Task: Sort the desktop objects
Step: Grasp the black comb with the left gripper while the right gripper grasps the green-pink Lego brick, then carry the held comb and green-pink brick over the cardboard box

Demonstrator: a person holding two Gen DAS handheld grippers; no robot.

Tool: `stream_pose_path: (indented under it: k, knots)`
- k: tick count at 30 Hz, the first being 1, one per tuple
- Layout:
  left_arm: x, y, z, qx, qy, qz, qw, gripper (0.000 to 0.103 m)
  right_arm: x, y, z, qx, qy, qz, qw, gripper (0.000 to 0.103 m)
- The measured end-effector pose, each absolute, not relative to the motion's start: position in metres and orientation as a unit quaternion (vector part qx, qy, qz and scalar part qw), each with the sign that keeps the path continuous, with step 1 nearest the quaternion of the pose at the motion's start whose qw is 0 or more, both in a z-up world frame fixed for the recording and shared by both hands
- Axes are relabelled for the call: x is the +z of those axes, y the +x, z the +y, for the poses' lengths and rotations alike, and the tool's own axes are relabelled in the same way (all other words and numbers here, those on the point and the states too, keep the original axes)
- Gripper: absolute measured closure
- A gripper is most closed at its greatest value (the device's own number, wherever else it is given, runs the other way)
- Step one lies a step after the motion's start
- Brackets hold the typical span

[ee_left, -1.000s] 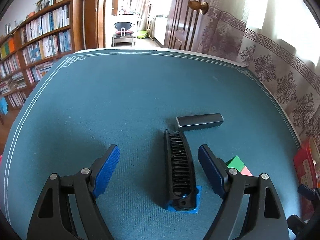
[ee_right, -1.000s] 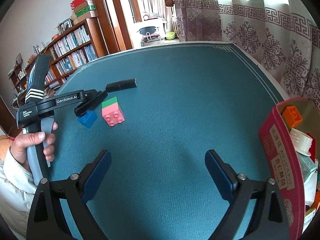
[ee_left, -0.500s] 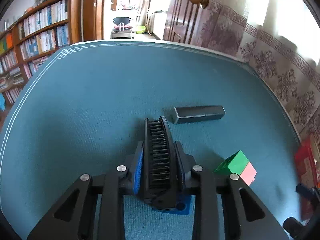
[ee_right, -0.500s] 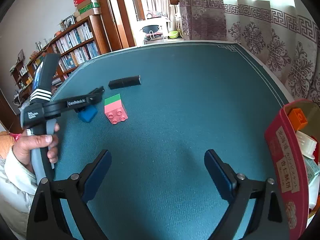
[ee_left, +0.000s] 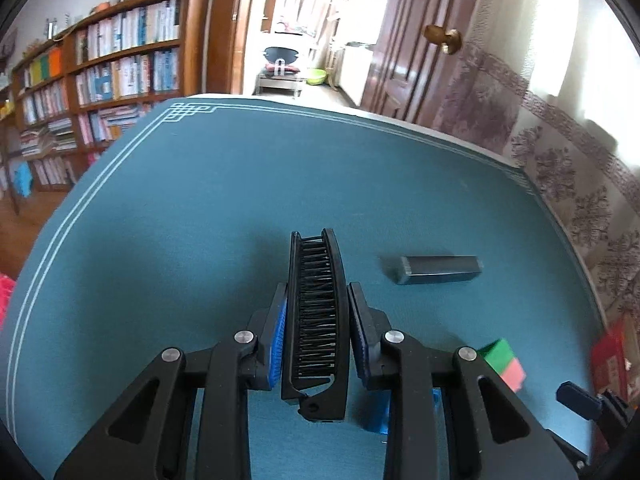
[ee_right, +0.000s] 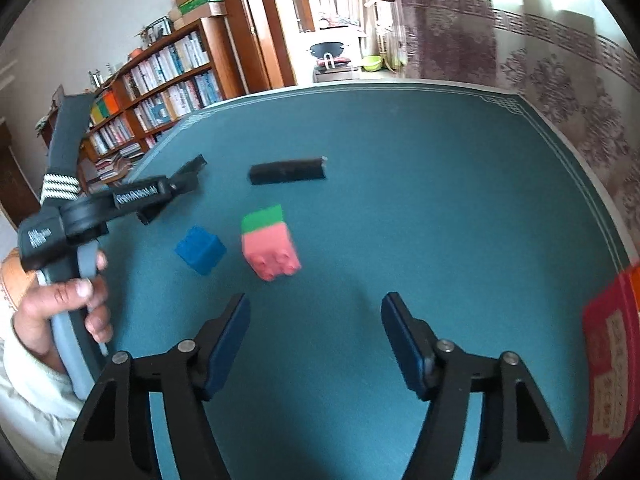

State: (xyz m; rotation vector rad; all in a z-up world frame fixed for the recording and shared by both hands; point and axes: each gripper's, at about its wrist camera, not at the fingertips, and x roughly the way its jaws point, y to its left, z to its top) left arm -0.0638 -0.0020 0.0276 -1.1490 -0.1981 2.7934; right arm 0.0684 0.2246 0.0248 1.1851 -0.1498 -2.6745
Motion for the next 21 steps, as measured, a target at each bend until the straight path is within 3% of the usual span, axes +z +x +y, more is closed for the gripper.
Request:
stream_pose_path:
  k: [7,12,17,21]
  knots:
    - [0.022,-0.067,-0.006,0.919,-0.385,-0.067,0.040,0.073,0.026,0.047,0.195,-0.913,0.388,-0.019,0.126,0.032]
    - [0.023,-0.068,0.002,0.921,-0.383,-0.056,0.039,0.073,0.015,0.021,0.192,-0.909,0.401,-0.017,0.109,0.045]
    - [0.024,-0.066,0.007,0.923,-0.381,-0.045,0.042,0.073,0.009,0.013,0.186,-0.903,0.412,-0.015,0.124,0.066]
    - [0.025,-0.066,0.008,0.923,-0.380,-0.043,0.044,0.073,0.008,0.019,0.186,-0.903,0.411,-0.013,0.129,0.067]
